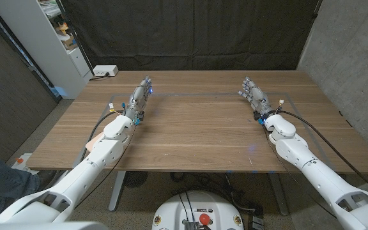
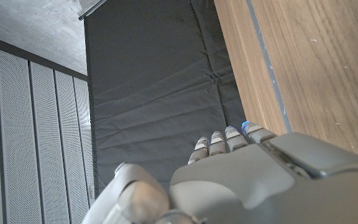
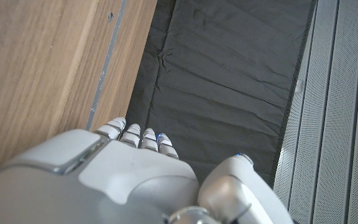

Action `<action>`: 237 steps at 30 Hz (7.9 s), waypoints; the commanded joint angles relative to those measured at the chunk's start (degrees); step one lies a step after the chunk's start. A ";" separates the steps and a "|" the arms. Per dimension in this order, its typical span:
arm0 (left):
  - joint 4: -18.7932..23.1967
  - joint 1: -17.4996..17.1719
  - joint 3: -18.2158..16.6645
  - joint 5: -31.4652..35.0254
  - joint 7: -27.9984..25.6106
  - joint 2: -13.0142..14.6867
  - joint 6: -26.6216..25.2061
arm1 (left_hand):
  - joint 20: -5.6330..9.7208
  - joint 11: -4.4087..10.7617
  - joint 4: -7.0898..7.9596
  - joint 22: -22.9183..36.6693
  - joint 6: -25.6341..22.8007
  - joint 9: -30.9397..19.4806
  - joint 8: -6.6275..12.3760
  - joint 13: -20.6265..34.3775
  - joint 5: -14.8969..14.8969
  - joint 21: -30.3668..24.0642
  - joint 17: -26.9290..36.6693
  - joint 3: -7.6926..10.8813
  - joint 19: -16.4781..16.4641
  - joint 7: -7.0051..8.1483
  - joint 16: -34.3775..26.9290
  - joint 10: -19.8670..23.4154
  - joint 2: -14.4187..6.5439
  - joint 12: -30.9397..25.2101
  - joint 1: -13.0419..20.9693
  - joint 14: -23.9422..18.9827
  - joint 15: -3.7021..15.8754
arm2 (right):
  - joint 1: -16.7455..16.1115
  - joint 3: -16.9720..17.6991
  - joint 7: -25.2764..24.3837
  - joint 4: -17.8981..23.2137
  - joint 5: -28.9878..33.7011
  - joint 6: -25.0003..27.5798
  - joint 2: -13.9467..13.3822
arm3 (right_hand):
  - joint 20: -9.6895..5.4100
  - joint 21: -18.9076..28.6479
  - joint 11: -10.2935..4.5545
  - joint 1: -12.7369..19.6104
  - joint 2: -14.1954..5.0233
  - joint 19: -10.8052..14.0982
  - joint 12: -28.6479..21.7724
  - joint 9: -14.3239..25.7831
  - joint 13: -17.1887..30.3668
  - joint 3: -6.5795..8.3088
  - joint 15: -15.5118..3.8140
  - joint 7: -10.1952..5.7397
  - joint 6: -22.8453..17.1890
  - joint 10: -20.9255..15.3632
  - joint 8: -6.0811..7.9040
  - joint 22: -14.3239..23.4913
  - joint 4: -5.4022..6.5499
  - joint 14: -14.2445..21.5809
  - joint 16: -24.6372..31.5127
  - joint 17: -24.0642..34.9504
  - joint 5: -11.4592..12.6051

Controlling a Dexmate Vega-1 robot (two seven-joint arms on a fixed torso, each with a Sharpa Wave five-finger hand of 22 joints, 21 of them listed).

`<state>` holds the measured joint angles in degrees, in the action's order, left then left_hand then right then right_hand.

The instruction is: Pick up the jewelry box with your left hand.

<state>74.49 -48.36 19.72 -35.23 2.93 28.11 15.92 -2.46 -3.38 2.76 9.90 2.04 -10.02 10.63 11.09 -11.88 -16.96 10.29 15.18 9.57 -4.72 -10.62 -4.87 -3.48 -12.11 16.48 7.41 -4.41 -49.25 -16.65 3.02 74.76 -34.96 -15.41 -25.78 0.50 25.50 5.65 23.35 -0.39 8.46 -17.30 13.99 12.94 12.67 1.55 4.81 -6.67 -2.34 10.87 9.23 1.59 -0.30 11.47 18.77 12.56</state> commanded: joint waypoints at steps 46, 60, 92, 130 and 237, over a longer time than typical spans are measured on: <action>9.11 -7.17 -15.54 13.09 6.78 -9.98 -7.75 | -0.55 0.08 -0.44 0.22 -0.33 -0.23 0.26 0.20 -0.07 0.72 0.24 0.48 0.44 -0.41 -0.41 -0.12 -0.60 -0.24 0.82 -0.04 -0.01 | -2.38 32.09 23.18 5.20 33.00 9.78 27.70 | 0.11 -1.13 0.52 0.14 -0.14 0.72 1.03 -0.88 -0.65 0.07 0.50 -0.10 -0.10 -0.26 0.33 0.25 -0.18 -0.11 0.26 -0.91 0.46; 12.14 -8.77 -16.25 14.05 5.80 -9.64 -8.60 | -0.72 0.10 -0.60 0.22 -0.40 -0.23 0.26 0.18 -0.02 1.00 0.23 0.56 0.42 -0.46 -0.40 -0.13 -0.78 -0.21 0.96 -0.10 -0.01 | -1.79 33.19 24.39 4.40 33.58 9.88 28.12 | 0.12 -1.45 0.47 0.05 -0.20 0.83 1.26 -1.10 -0.78 0.00 0.53 -0.14 -0.13 -0.34 0.36 0.26 -0.20 -0.12 0.26 -1.14 0.48; 17.95 -13.12 -18.47 15.11 5.08 -8.37 -7.29 | -0.84 0.07 -0.98 0.25 -0.82 -0.24 0.34 0.15 0.15 1.59 0.22 0.64 0.13 -0.37 -0.53 0.52 -1.02 -0.38 1.20 -0.68 0.01 | -2.33 33.99 24.99 4.86 33.67 9.80 28.77 | 0.16 -2.38 0.35 -0.13 -0.32 1.10 1.86 -1.66 -1.07 -0.18 0.57 -0.27 -0.21 -0.61 0.44 0.27 -0.31 -0.09 0.27 -1.80 0.53; 21.53 -17.43 -21.39 15.19 5.62 -6.85 -6.03 | -1.05 0.25 -1.47 0.26 -2.14 -0.19 0.53 0.12 0.33 2.18 0.21 0.57 -0.78 -0.39 -0.68 1.69 -1.02 -0.64 1.33 -1.80 0.08 | -2.27 33.52 24.53 5.45 34.37 10.08 28.98 | 0.16 -3.38 0.40 -0.35 -0.50 1.45 2.49 -2.13 -1.28 -0.36 0.56 -0.36 -0.26 -0.85 0.49 0.29 -0.40 -0.09 0.27 -2.46 0.58; 34.90 -32.73 -30.79 18.96 5.05 -7.40 -0.26 | -1.50 0.40 -2.52 0.34 -4.39 -0.21 0.53 0.09 0.54 3.79 0.21 0.49 -2.10 -0.23 -0.67 3.52 -1.32 -0.68 1.49 -3.75 0.25 | -1.51 32.61 24.63 3.98 34.41 8.38 28.55 | 0.24 -6.16 0.54 -0.99 -0.90 2.46 3.95 -2.77 -1.47 -0.90 0.63 -0.28 -0.72 -1.34 0.55 0.34 -0.66 -0.12 0.30 -4.05 0.64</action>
<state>108.55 -80.51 -10.28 -16.99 8.29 20.77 15.49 -3.91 -2.65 0.38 9.99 -1.86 -10.00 10.63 11.06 -11.60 -13.51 10.25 15.64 7.87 -4.70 -10.83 -1.67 -4.54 -12.52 17.53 4.16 -3.97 -51.69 16.18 27.84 80.16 -0.43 -6.29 2.97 0.71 19.49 6.03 22.27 -1.46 10.50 -13.74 11.19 11.48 11.95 1.53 4.50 -6.97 -3.17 11.30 9.48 0.87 -0.30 11.46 14.63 12.98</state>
